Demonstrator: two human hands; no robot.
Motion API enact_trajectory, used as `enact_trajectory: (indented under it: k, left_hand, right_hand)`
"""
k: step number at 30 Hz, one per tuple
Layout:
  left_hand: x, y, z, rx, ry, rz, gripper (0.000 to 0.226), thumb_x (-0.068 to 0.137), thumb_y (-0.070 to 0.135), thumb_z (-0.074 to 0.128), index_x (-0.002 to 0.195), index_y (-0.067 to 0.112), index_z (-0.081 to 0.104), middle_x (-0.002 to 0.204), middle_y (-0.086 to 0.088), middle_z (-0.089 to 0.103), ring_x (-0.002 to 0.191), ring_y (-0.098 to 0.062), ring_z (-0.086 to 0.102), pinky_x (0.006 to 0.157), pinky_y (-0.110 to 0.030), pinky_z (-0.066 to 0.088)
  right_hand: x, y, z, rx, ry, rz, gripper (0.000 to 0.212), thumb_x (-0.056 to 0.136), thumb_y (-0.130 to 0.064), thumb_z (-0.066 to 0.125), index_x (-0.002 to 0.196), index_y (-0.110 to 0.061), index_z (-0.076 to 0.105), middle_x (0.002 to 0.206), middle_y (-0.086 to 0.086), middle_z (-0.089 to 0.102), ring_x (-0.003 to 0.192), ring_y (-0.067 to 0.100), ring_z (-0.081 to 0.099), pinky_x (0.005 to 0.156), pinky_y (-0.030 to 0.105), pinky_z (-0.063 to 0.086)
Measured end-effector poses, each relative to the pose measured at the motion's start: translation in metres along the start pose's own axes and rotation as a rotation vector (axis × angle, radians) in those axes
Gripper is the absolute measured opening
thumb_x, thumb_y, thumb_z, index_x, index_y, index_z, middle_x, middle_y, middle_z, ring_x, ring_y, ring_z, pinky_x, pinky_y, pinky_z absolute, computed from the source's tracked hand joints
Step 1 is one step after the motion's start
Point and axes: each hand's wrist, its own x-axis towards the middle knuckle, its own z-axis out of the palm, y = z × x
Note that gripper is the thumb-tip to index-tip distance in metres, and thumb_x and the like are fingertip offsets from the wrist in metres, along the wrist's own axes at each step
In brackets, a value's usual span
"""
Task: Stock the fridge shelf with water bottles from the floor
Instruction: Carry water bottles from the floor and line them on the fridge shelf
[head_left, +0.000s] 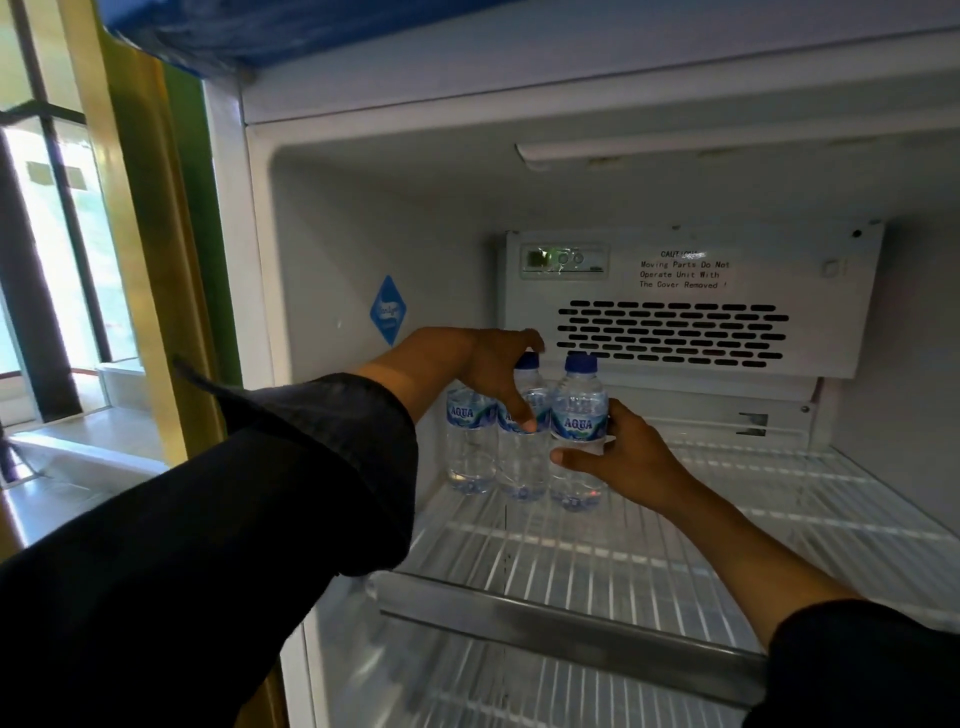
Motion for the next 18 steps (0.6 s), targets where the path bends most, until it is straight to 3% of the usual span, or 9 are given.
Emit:
enact_trajectory:
  k: [4,7,11,15,18]
  left_hand:
    - [-0.021,0.004,0.011,0.065,0.242,-0.018,0.121,0.063,0.053,0.084,0.153,0.021,0.01,0.156,-0.007,0.029,0.138,-0.027,0.034,0.115,-0.043,0.028]
    - [-0.044,0.008,0.026,0.041,0.416,0.013,0.114,0.069,0.053,0.08,0.154,0.017,0.012,0.157,-0.009,0.026,0.141,-0.027,0.03,0.116,-0.042,0.024]
    - [-0.081,0.019,0.041,-0.034,0.446,0.024,0.107,0.073,0.053,0.077,0.153,0.018,0.016,0.156,-0.006,0.029,0.139,-0.024,0.033,0.113,-0.034,0.028]
    - [-0.129,0.03,0.056,-0.142,0.475,0.097,0.096,0.077,0.053,0.074,0.151,0.023,0.02,0.15,-0.003,0.038,0.132,-0.023,0.04,0.101,-0.026,0.032]
    - [-0.178,0.027,0.073,-0.175,0.501,0.147,0.094,0.077,0.058,0.07,0.149,0.021,0.023,0.15,-0.003,0.037,0.132,-0.02,0.04,0.104,-0.026,0.03]
  right_hand:
    - [-0.007,-0.006,-0.001,0.005,0.049,0.011,0.101,0.047,-0.06,0.079,0.134,-0.027,0.038,0.12,-0.01,0.053,0.098,-0.005,0.054,0.078,0.011,0.042]
    - [-0.015,-0.014,-0.006,-0.088,0.117,0.031,0.114,0.057,-0.057,0.08,0.148,-0.02,0.022,0.144,0.003,0.041,0.123,0.013,0.045,0.098,0.025,0.038]
    - [-0.04,-0.034,-0.019,-0.306,0.052,0.052,0.128,0.054,-0.072,0.067,0.152,-0.014,0.008,0.159,0.006,0.017,0.143,0.023,0.024,0.112,0.032,0.023]
    - [-0.083,-0.07,-0.022,-0.425,0.056,-0.093,0.114,0.06,-0.078,0.055,0.152,-0.025,0.013,0.16,-0.001,0.013,0.144,0.016,0.017,0.114,0.029,0.019]
    - [-0.116,-0.099,-0.004,-0.502,0.03,-0.259,0.099,0.07,-0.074,0.053,0.15,-0.028,0.019,0.159,-0.005,0.018,0.143,0.012,0.02,0.116,0.034,0.023]
